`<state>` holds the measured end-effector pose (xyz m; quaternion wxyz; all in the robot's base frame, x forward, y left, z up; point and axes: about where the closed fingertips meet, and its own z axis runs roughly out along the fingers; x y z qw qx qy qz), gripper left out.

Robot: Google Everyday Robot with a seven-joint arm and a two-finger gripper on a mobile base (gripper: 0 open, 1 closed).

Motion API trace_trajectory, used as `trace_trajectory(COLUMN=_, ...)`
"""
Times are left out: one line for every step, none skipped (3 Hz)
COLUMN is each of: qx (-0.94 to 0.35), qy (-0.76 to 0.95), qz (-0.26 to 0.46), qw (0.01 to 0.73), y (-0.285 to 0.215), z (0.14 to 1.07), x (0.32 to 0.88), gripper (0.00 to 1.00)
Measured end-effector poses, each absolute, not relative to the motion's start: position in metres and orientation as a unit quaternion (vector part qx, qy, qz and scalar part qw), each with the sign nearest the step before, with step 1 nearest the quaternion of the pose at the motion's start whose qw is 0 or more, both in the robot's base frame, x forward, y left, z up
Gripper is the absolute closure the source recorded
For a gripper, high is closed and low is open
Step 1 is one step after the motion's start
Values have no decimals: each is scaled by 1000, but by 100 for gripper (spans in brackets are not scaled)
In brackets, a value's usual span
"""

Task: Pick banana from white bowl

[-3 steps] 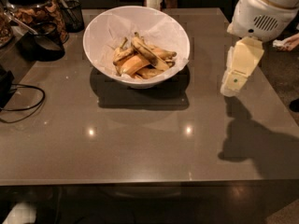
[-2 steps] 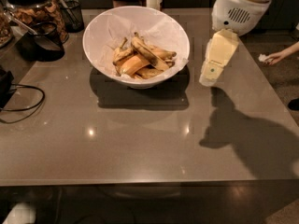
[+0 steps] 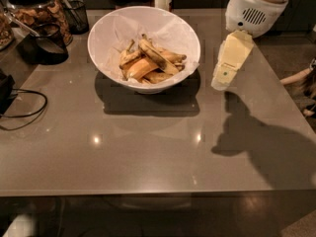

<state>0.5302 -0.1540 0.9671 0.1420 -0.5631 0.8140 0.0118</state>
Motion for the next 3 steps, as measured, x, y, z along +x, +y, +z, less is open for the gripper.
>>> trace_trajectory(qx=-560, qy=815, qz=35, qw=143, y=-119, z=971, x=541, gripper=0)
trace_trajectory(qx=-546, qy=824, qz=63, qw=141, y=-89, z=973, x=555, gripper=0)
trace_trajectory(qx=-529, qy=833, qz=77, qw=140, y=-72, z=974, x=570, gripper=0)
